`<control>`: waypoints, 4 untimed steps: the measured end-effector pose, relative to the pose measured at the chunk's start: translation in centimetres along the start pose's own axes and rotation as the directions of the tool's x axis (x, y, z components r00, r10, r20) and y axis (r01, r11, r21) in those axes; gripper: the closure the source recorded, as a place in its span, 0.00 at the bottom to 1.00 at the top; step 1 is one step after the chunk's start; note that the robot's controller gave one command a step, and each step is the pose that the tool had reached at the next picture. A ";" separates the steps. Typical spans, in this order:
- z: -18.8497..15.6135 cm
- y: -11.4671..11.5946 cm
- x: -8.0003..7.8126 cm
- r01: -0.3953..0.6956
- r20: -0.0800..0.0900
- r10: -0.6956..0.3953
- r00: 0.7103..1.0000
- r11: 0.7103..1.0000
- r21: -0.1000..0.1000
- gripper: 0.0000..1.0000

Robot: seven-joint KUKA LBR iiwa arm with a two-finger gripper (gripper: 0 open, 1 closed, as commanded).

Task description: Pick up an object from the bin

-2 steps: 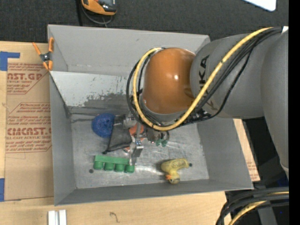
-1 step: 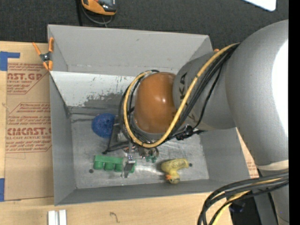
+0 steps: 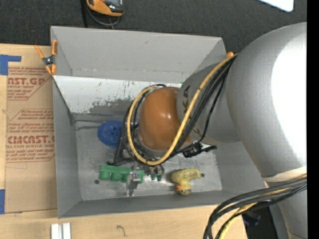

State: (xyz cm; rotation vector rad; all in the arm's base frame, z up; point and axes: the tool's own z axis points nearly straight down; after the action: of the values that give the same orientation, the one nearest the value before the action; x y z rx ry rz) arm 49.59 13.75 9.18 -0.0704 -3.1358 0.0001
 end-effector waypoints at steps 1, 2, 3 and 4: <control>-2.5 0.8 -0.5 -0.088 0.004 0.088 0.996 0.996 -0.001 0.00; 1.4 0.4 0.0 -0.133 0.007 0.133 0.991 0.991 -0.002 0.00; 2.5 0.6 -0.8 -0.210 0.031 0.210 0.977 0.978 -0.019 1.00; 2.3 0.6 -0.8 -0.219 0.031 0.220 0.975 0.976 -0.020 1.00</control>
Offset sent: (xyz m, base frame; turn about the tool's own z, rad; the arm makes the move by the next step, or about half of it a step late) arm -0.0025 0.0023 -0.0218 0.1366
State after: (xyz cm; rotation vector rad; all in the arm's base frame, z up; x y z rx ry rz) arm 50.37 14.33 6.83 -0.4204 -3.1417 -0.0233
